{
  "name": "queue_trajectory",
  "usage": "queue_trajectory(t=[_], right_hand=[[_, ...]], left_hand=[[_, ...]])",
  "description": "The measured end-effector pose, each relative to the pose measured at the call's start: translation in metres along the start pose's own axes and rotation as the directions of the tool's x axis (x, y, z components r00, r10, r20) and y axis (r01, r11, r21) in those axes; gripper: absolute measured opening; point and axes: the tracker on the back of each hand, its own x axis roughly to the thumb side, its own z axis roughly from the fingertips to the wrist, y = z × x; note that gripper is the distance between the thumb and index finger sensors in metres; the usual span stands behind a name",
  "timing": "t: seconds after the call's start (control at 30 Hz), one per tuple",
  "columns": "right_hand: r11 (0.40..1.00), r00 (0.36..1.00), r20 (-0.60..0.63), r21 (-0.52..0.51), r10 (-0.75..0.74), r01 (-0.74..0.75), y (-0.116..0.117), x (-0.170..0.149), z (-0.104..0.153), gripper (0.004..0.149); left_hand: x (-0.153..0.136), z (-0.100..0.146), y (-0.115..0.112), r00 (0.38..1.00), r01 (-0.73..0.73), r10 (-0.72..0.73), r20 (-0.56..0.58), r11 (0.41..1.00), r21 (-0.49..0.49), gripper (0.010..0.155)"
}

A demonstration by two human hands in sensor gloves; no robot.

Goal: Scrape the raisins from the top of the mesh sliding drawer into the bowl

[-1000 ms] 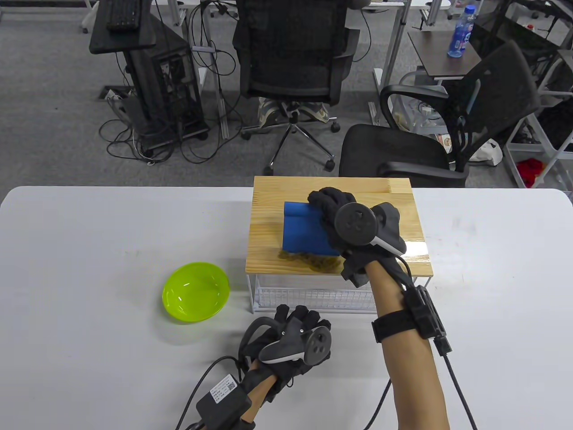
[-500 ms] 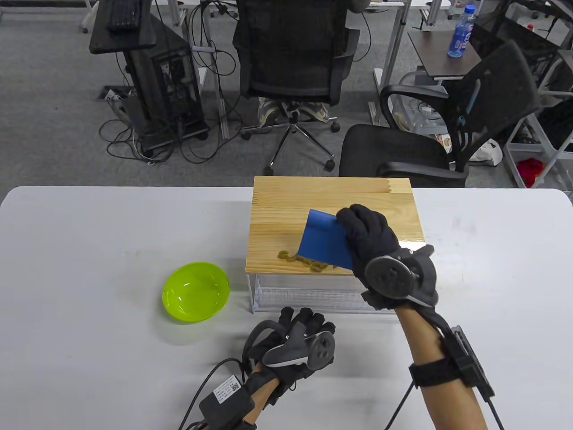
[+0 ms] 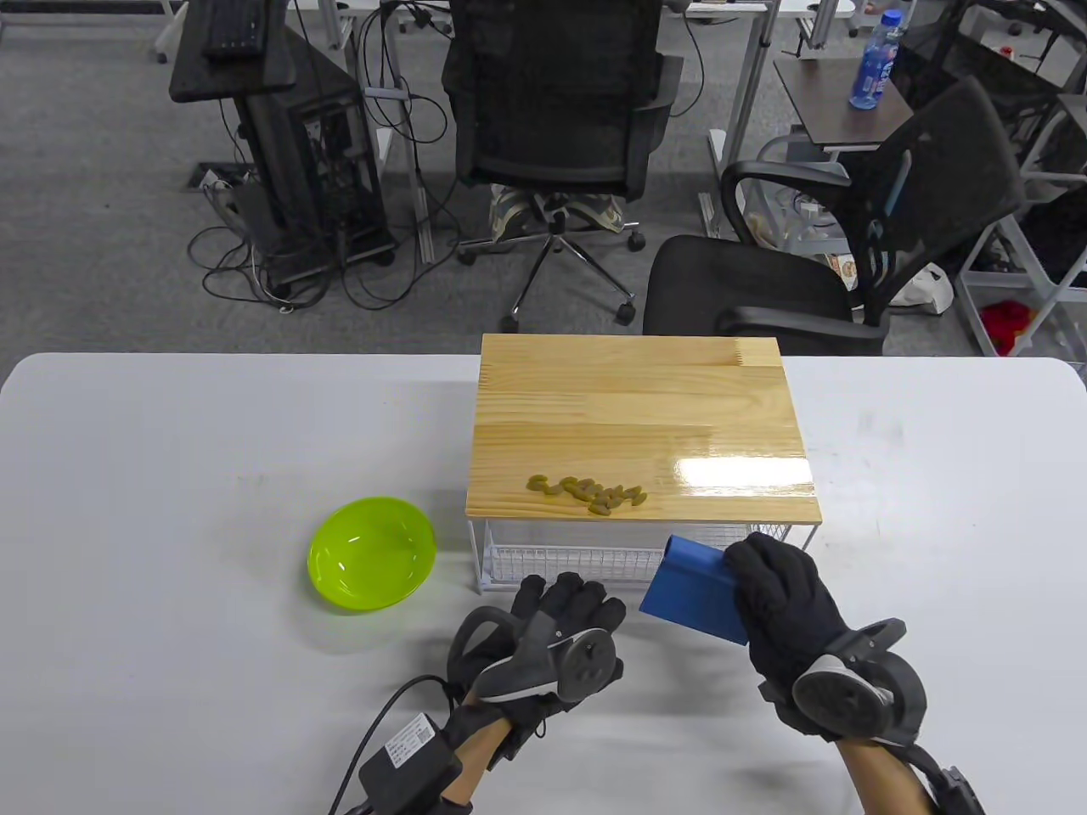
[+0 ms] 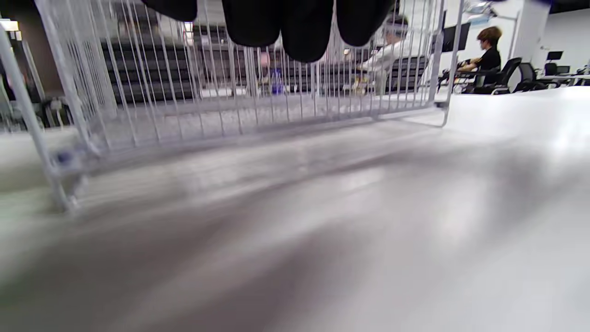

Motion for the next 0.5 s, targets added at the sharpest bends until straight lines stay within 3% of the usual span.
queue_trajectory(t=[0.07,0.17,0.27,0.3,0.37,0.5], right_hand=[[1.000,1.000,-0.007,0.016,-0.002,0.002,0.002,-0.001,0.001,0.056],[1.000,1.000,-0.017,0.015,-0.023,0.023,0.003,0.000,0.001,0.056],[0.999,0.999,-0.015,0.009,-0.035,0.035,0.004,0.002,0.001,0.056],[0.999,0.999,-0.011,0.002,-0.034,0.034,0.003,0.003,0.001,0.056],[0.999,0.999,-0.010,-0.007,-0.033,0.033,0.002,0.004,0.001,0.056],[0.998,0.998,-0.030,-0.031,-0.064,0.063,-0.001,0.001,0.000,0.056]], left_hand=[[-0.004,0.010,0.018,1.000,0.014,-0.014,-0.009,0.996,0.089,0.066],[-0.025,0.026,0.043,0.993,-0.085,0.105,-0.060,0.959,0.271,0.064],[-0.060,0.040,0.059,0.964,-0.073,0.178,-0.196,0.890,0.450,0.063],[-0.070,0.043,0.060,0.951,-0.058,0.191,-0.242,0.883,0.466,0.063],[-0.101,0.050,0.060,0.895,-0.023,0.231,-0.381,0.878,0.478,0.065],[-0.163,0.064,0.039,0.679,0.023,0.298,-0.671,0.905,0.425,0.066]])
